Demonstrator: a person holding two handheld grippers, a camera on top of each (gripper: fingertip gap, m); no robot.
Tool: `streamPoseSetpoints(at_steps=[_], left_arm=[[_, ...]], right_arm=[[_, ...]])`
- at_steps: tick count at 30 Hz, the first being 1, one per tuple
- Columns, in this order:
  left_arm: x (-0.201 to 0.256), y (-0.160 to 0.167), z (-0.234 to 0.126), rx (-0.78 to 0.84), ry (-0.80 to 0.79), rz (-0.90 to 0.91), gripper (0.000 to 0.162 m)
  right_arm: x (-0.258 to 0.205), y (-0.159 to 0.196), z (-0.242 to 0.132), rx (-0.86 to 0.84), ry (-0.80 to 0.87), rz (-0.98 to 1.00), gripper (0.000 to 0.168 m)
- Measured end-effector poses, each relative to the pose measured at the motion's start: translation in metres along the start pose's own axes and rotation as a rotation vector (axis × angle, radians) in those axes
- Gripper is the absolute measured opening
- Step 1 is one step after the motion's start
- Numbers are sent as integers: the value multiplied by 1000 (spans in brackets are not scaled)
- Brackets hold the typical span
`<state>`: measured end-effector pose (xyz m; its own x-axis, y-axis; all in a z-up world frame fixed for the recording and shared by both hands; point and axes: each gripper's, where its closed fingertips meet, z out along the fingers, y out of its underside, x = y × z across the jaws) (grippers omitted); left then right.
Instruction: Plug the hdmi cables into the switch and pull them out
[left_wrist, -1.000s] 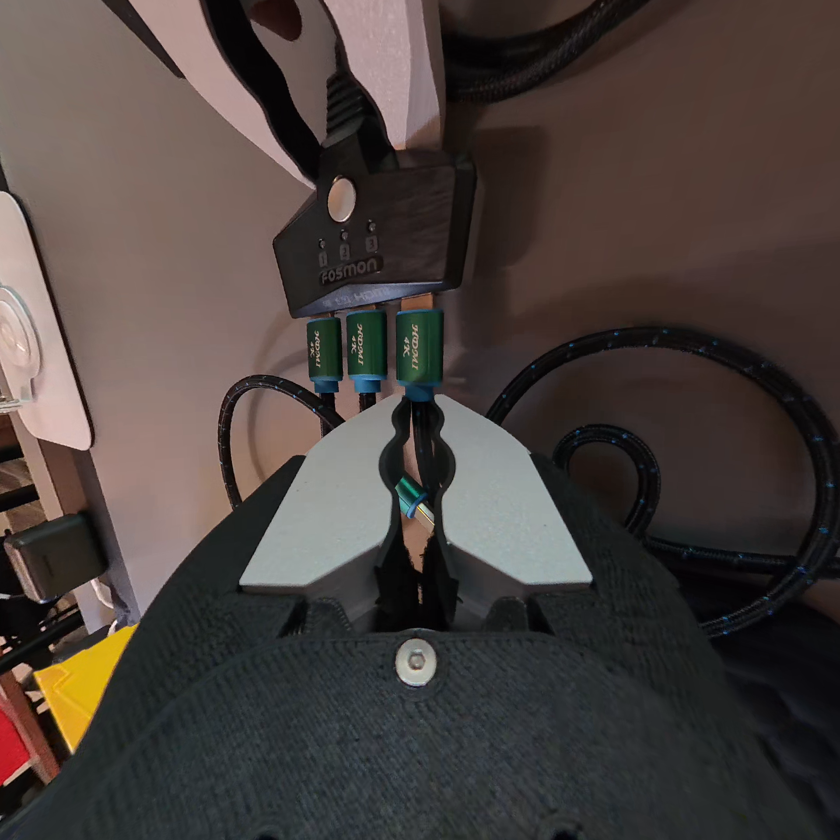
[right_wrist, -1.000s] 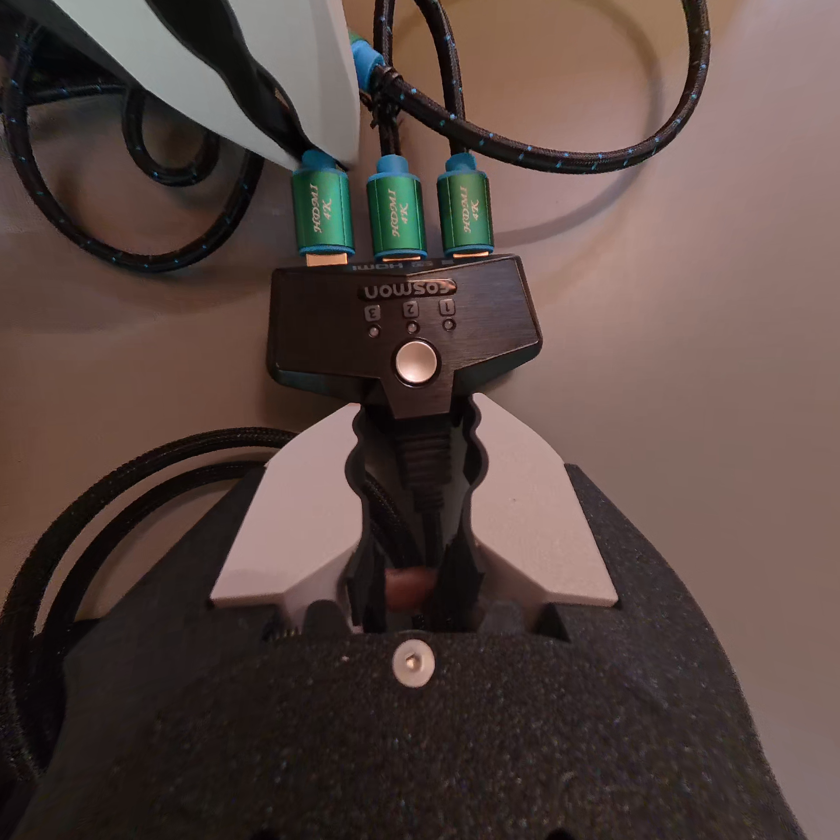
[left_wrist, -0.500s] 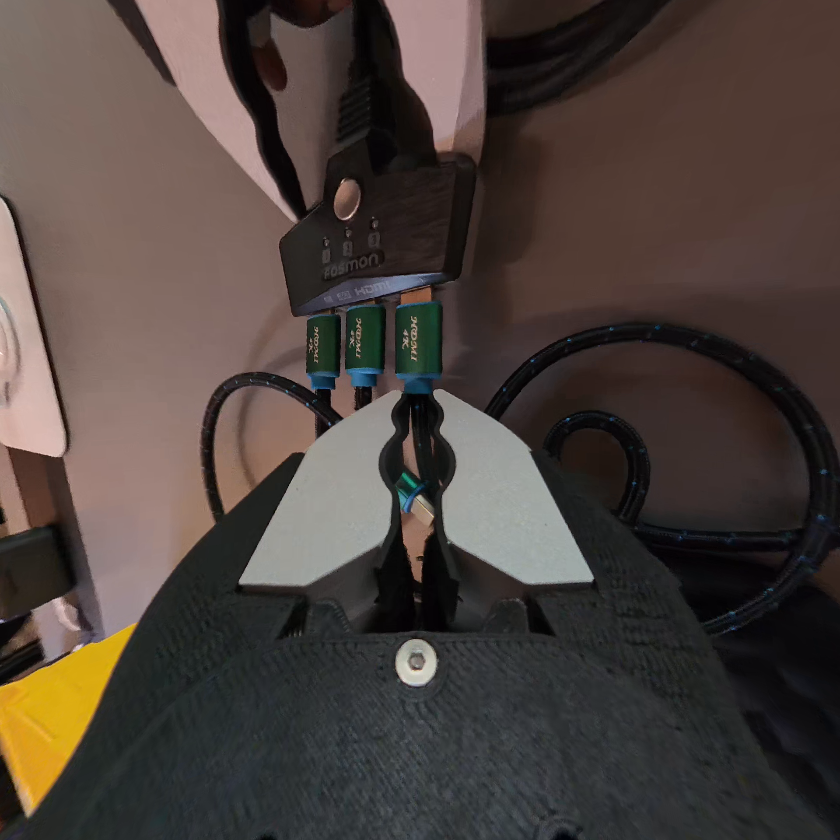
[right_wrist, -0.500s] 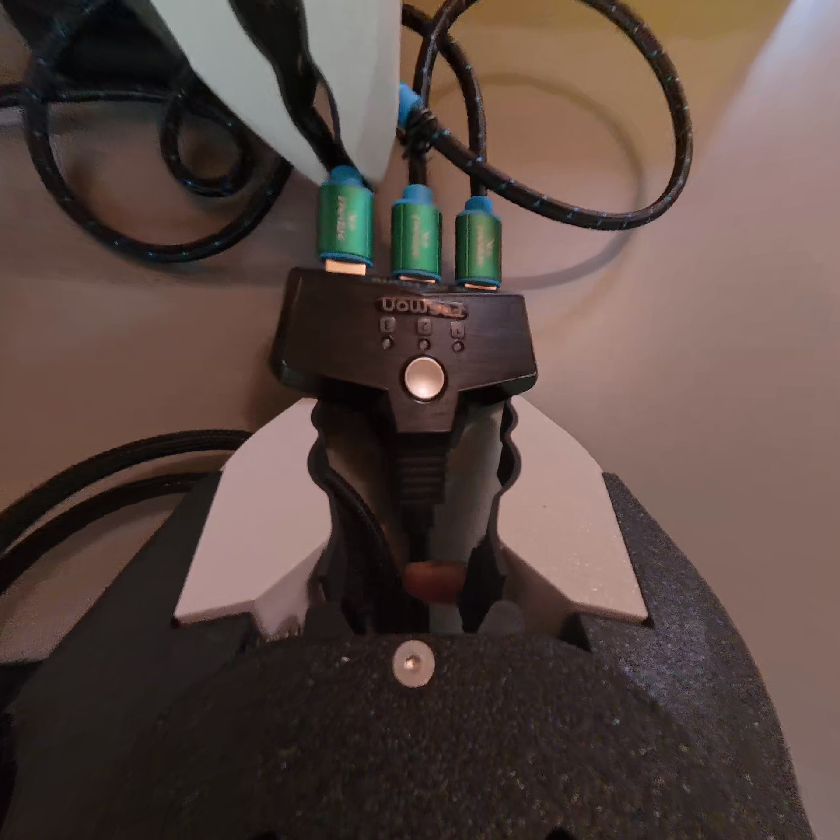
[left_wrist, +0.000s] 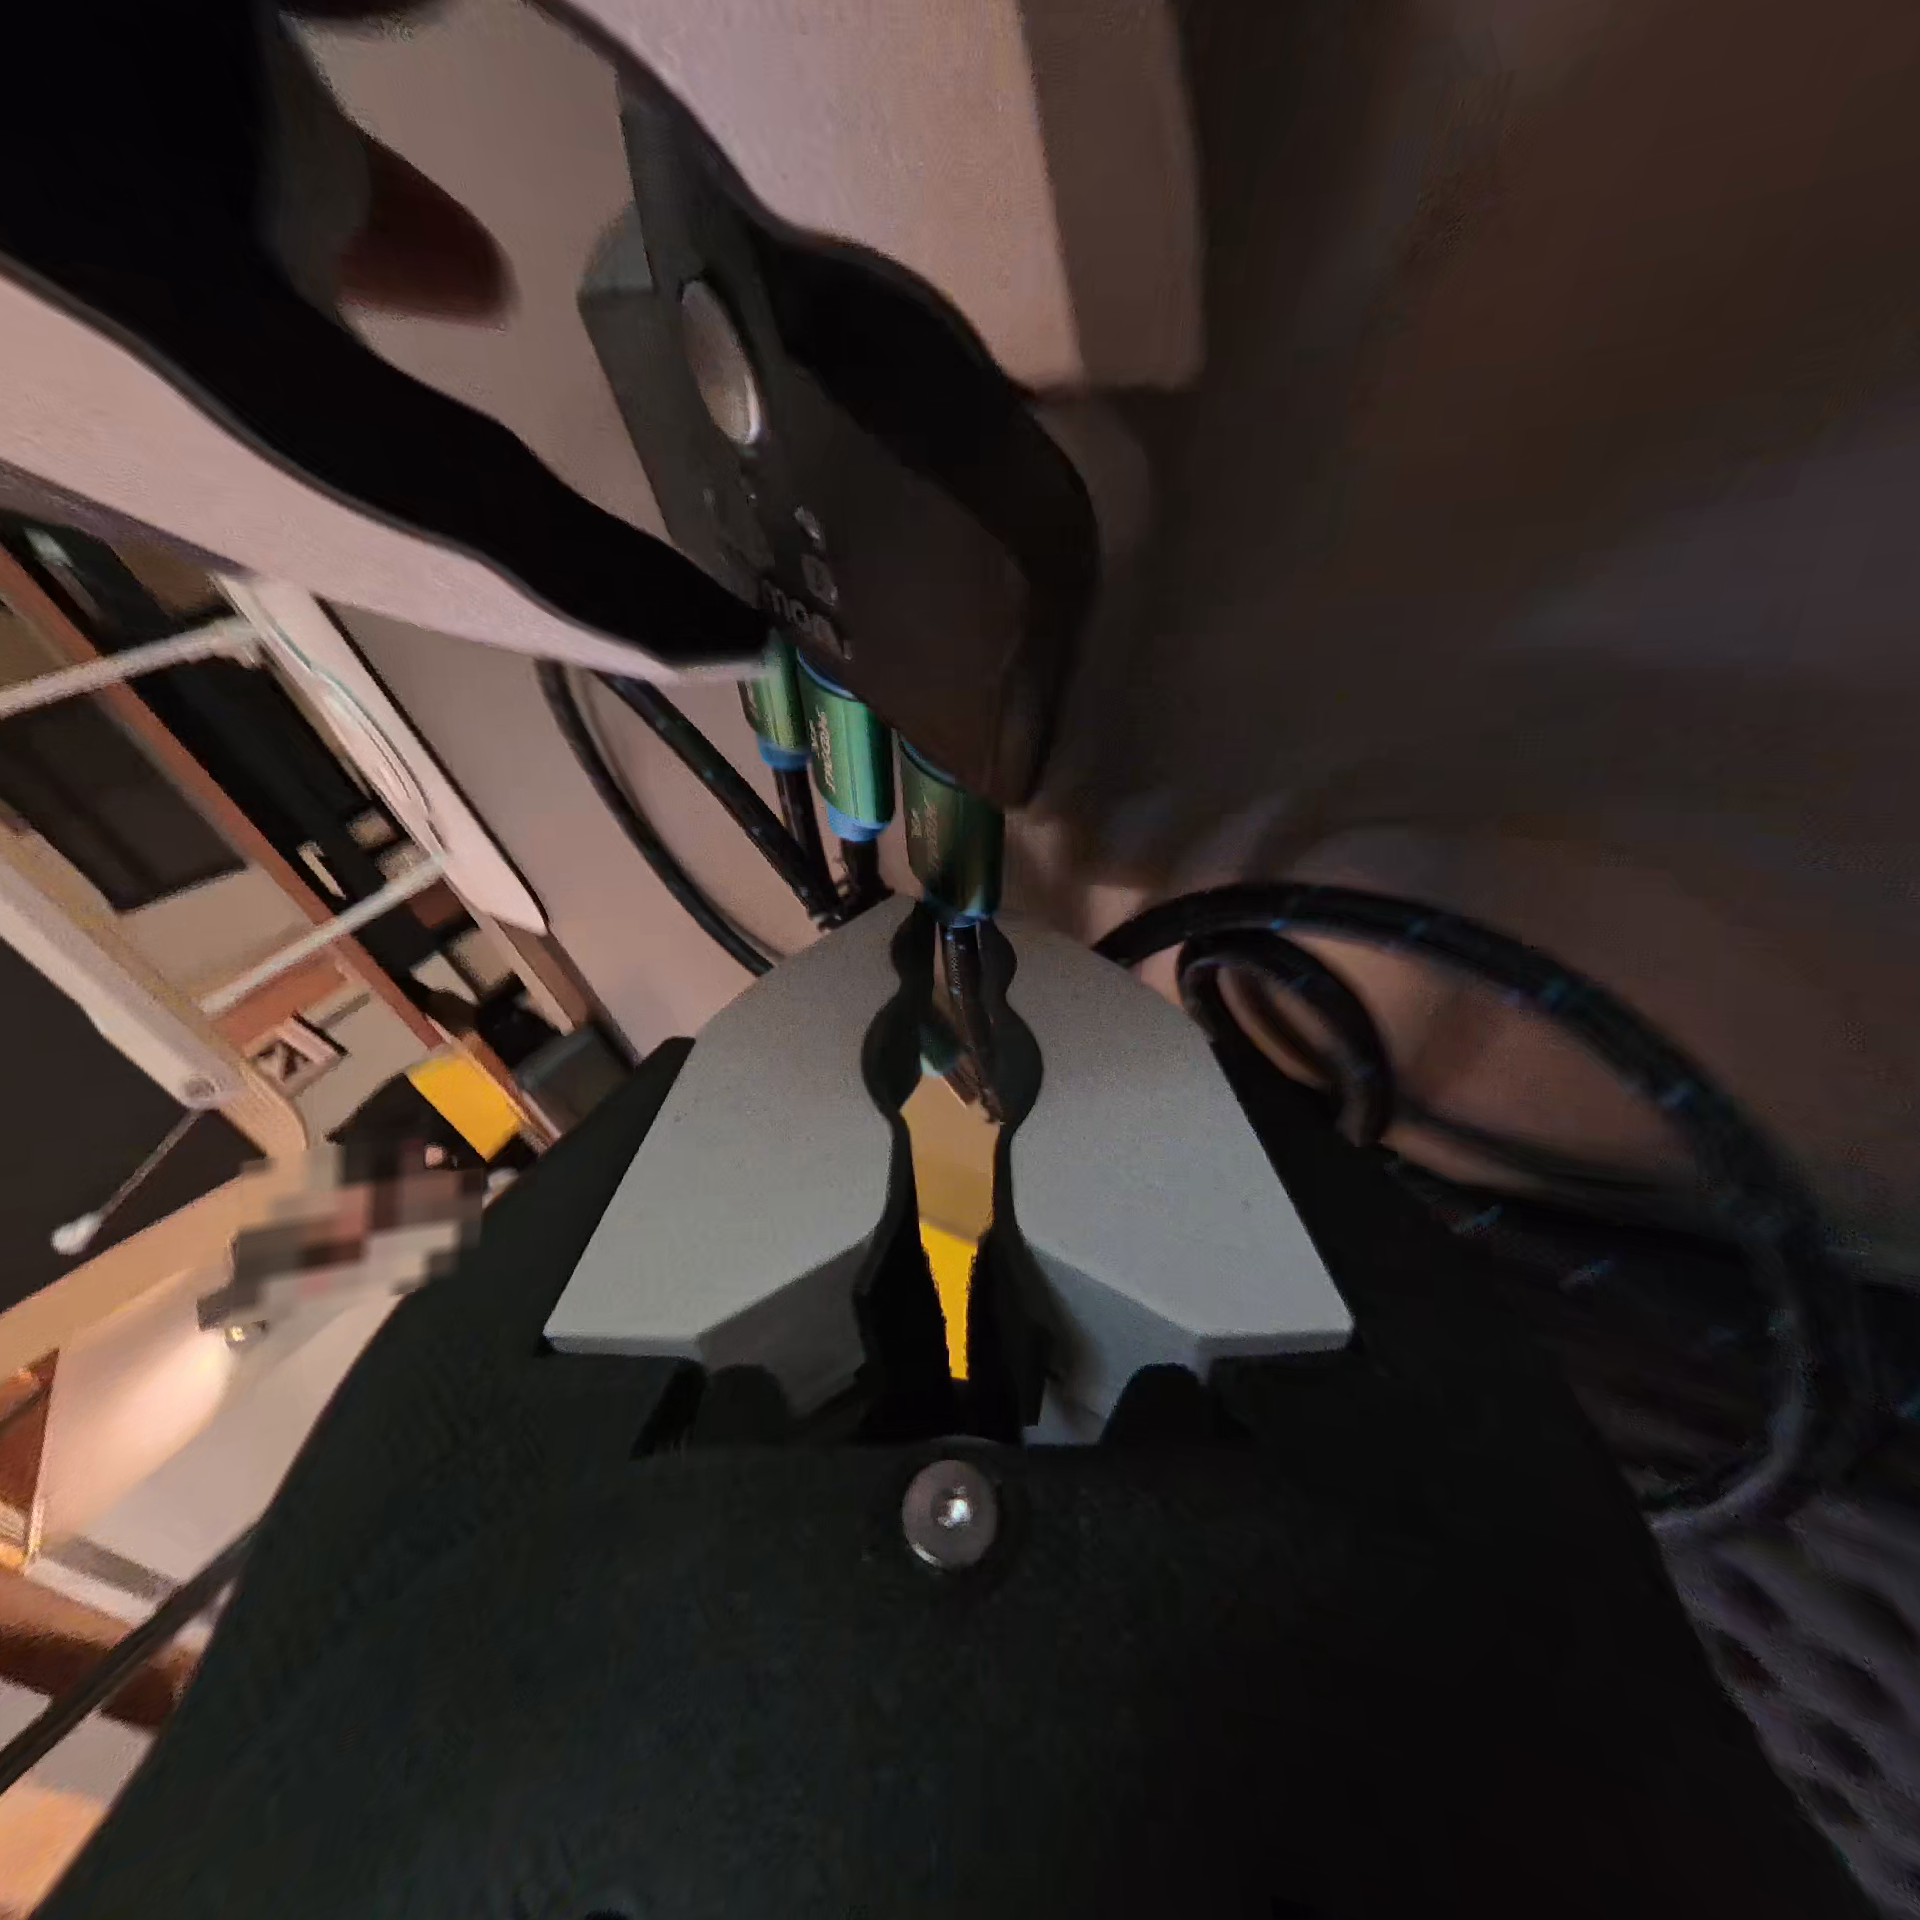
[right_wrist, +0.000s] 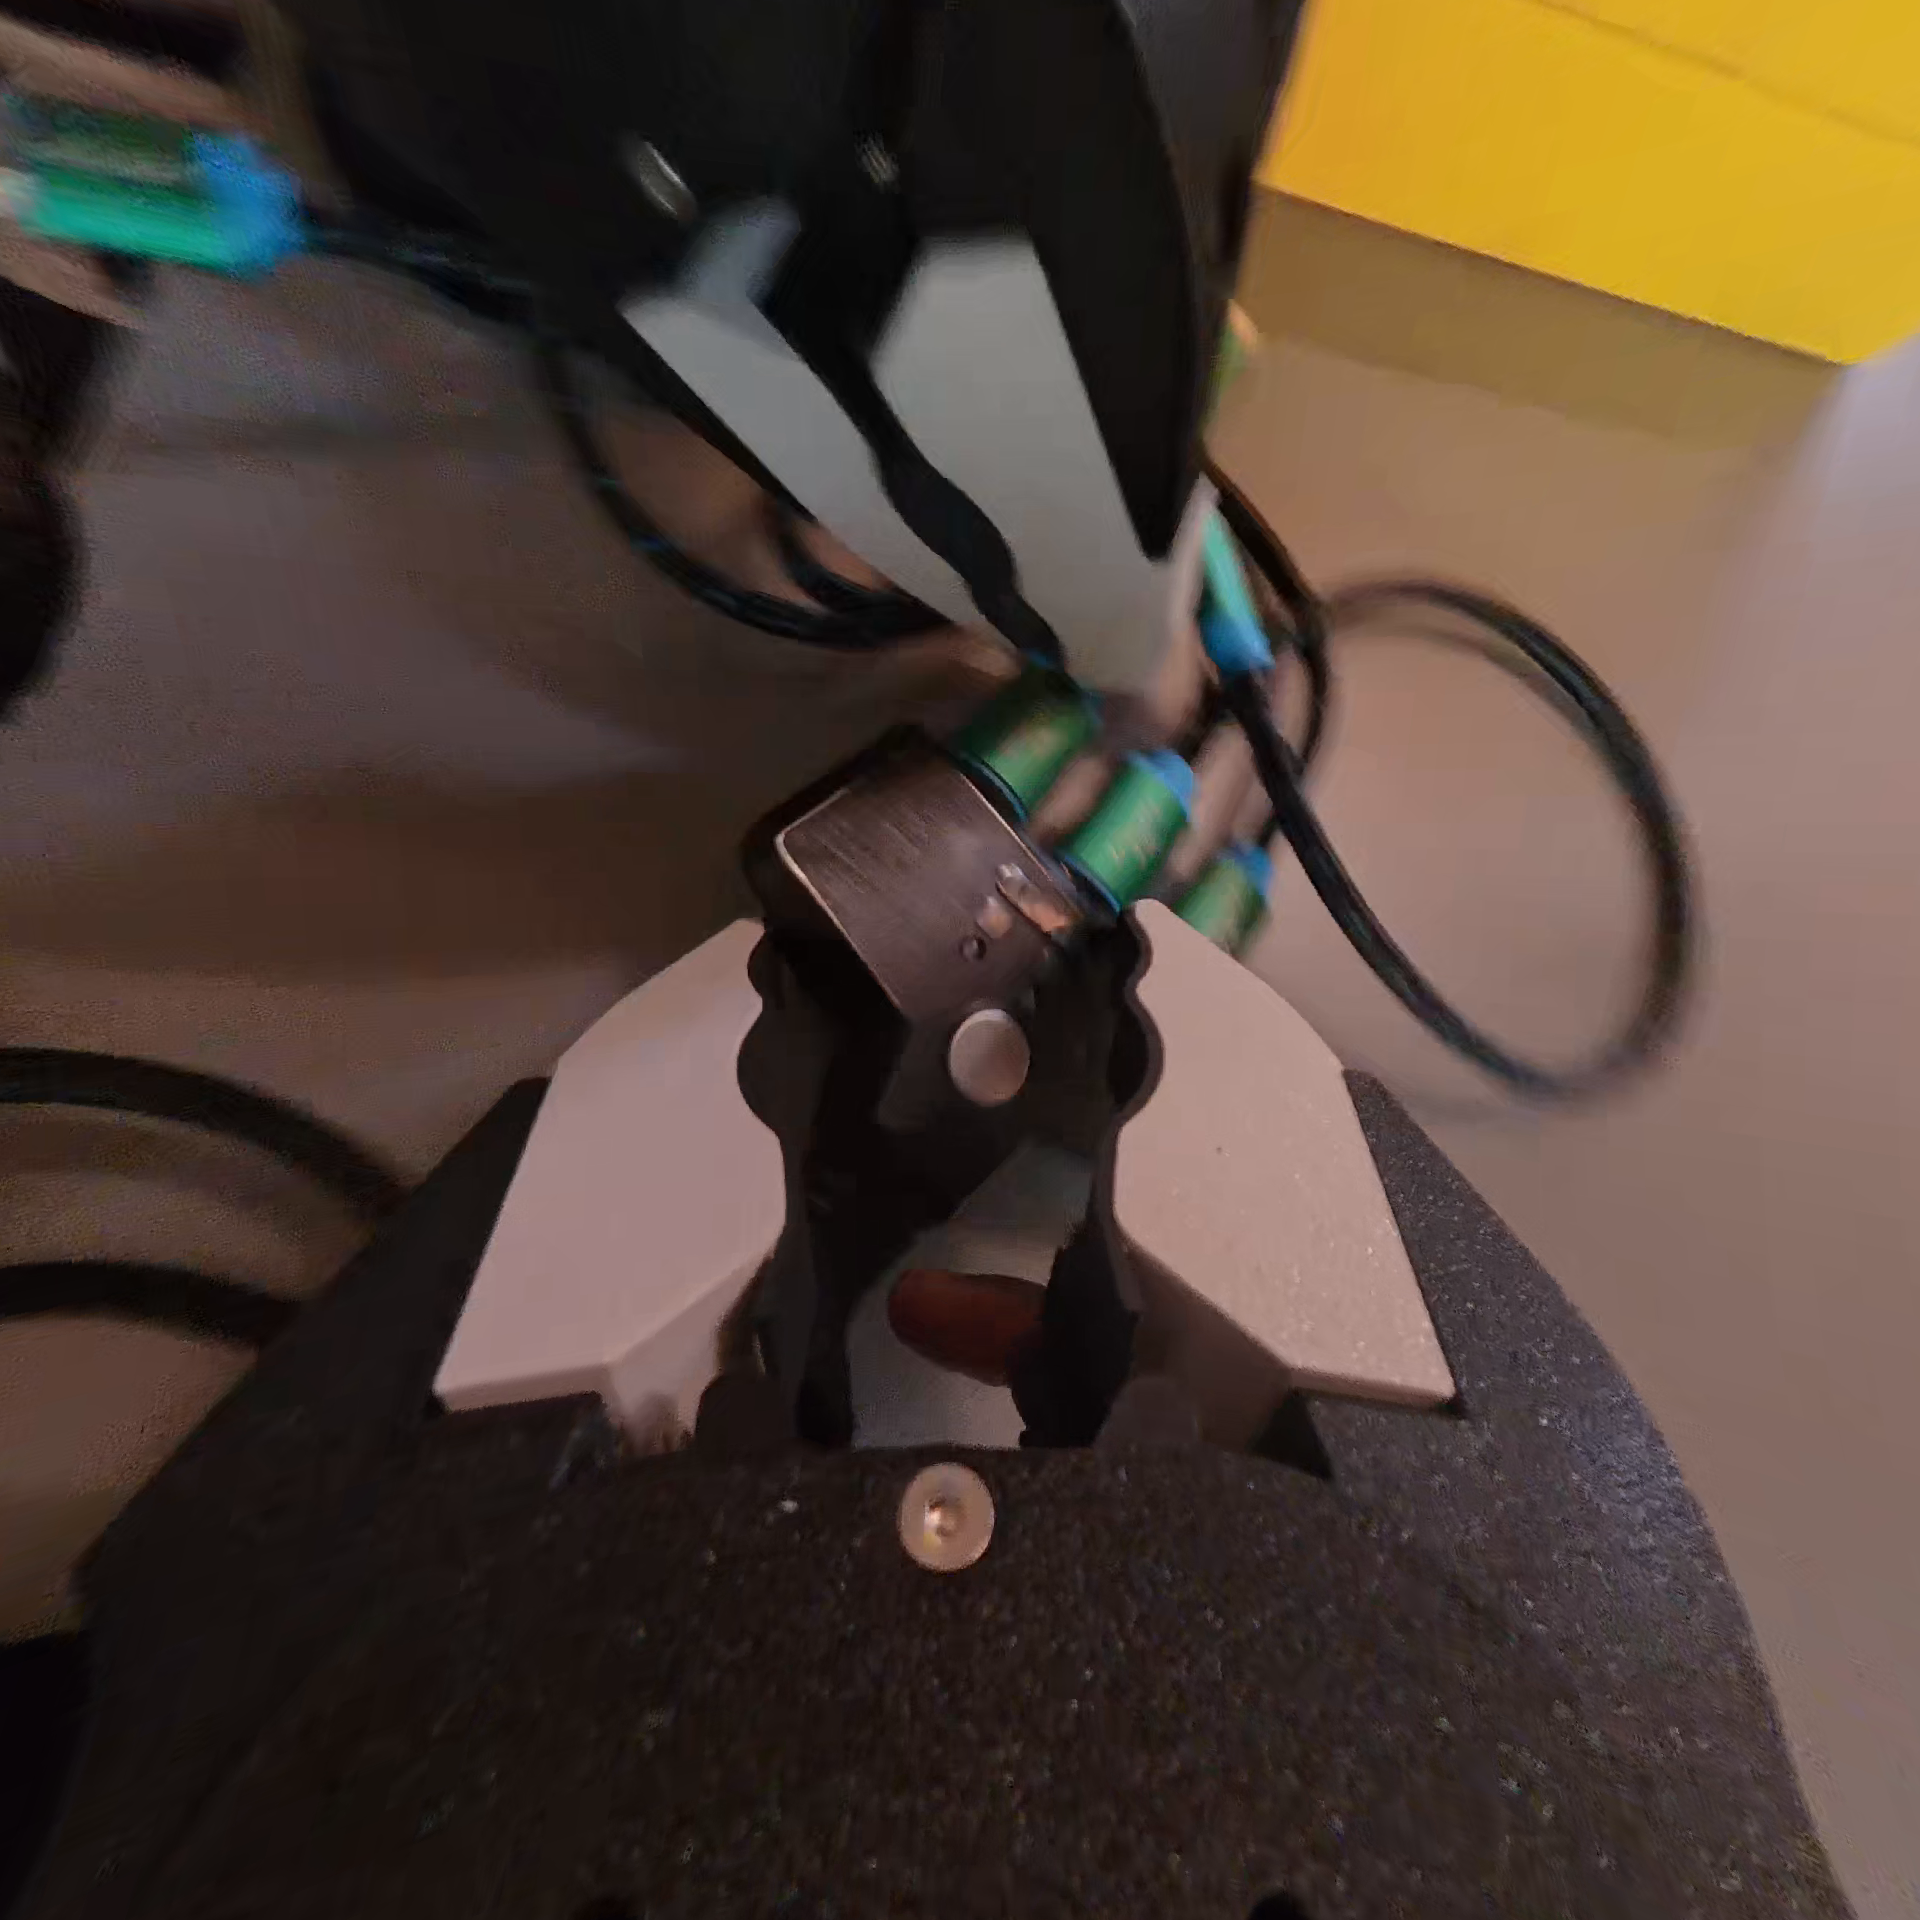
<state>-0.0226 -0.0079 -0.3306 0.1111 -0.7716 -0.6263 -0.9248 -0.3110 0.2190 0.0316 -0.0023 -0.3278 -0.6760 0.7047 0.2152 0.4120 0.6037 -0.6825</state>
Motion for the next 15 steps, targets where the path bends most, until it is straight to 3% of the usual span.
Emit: streamPoseSetpoints(at_steps=[4,9,13,15], left_arm=[[-11,6,-6,93,-69,-51,7],[-12,8,-7,143,-125,-38,8],[-16,12,-13,159,-185,-168,16],[-18,17,-20,200,-187,-308,20]], right_arm=[[5,-3,-3,77,65,-53,60],[23,10,-14,28,210,-263,53],[26,10,-23,60,214,-165,65],[26,15,-23,42,163,-11,81]])
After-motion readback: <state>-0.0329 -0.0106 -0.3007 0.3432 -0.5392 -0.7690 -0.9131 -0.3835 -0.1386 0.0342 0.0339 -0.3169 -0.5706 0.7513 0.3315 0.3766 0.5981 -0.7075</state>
